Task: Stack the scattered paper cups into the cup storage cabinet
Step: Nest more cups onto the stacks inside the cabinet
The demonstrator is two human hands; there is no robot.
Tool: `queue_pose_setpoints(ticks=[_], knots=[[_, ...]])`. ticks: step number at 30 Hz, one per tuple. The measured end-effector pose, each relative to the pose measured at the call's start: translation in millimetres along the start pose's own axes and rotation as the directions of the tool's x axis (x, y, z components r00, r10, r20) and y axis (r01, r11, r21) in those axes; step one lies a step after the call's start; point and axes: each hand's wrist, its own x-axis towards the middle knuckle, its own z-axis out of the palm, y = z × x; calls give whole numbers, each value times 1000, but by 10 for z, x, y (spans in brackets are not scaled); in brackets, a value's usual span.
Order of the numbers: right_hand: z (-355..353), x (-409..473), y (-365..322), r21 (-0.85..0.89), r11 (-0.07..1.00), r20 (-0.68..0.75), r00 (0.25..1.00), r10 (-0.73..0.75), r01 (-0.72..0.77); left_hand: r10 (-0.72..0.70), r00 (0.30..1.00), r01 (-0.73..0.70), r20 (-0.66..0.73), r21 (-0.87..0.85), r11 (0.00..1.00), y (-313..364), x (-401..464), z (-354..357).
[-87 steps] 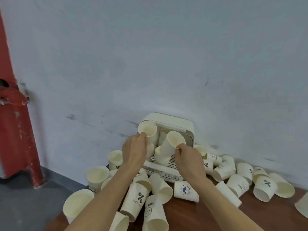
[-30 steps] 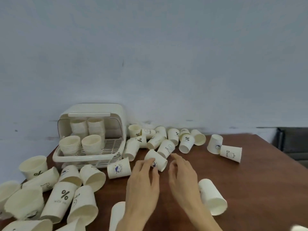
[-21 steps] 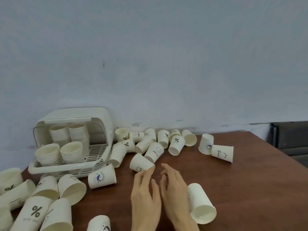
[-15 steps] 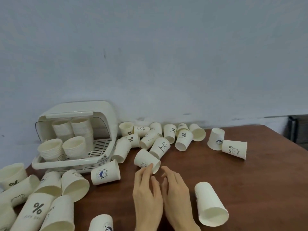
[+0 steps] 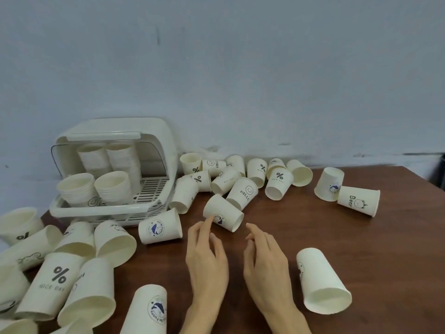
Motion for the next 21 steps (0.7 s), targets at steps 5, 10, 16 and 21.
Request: queue_pose_setpoints(ticks=[5,10,16,21], knots=[[-15,5,29,-49,998,4,999,37,-37,-12,1000,15,-22,161,987,-123,58,-66],[18,-8,50,-110,991,32,996,83,-79,38,999,-31,-16,295,955,-221,87,-106],[85,145,-98,-196,978,159,986,-39,70,-42,998,59,-49,425,903,-258,140,-170],[386,750,-303,-382,883,365,922,-127,272,-66,997,80,-47,428,900,-274,146,-188]])
